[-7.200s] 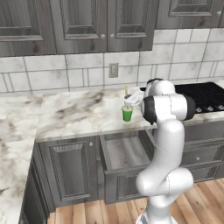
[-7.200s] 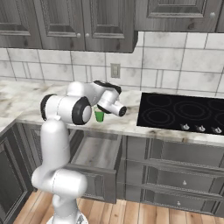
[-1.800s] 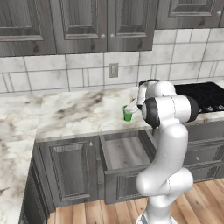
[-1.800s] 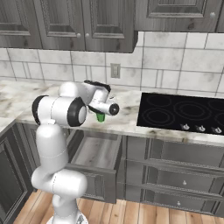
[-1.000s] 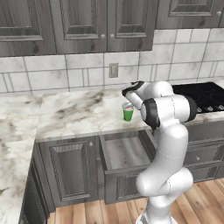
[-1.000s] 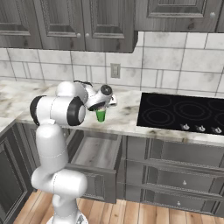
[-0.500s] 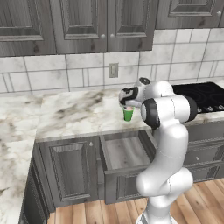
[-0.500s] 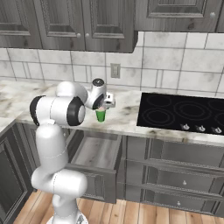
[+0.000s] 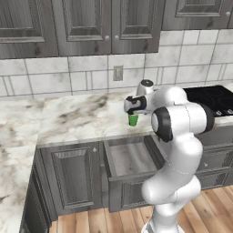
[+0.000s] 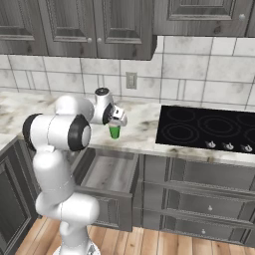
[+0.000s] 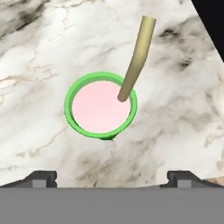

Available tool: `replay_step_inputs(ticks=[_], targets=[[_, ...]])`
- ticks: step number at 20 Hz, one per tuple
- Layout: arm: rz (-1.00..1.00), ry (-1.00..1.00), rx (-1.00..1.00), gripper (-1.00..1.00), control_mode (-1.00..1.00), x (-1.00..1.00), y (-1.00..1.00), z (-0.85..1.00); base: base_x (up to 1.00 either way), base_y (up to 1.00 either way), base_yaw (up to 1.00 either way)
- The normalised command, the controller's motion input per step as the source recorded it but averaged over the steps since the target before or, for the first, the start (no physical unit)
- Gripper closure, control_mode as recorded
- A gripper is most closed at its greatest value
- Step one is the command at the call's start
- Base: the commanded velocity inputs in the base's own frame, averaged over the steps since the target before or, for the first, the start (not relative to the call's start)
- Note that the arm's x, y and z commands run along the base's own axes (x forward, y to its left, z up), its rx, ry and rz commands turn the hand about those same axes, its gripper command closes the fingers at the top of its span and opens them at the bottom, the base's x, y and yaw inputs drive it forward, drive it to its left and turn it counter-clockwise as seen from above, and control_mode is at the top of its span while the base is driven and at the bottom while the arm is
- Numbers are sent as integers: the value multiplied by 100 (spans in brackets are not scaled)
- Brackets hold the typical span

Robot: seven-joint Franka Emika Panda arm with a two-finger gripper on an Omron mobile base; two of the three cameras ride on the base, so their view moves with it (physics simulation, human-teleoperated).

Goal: Pick up the straw from the left drawer and put it inside the smoothie cup.

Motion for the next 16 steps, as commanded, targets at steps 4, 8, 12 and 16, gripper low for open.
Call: replay_step_inputs(ticks=[4,8,12,16], targets=[[-17,0,0,-100,-100,-85,0,3,0,0,0],[-14,0,0,-100,-100,-86,0,6,0,0,0],[-10,0,0,-100,-100,-83,0,25,0,0,0],[-4,0,1,-100,-100,-72,0,66,0,0,0]])
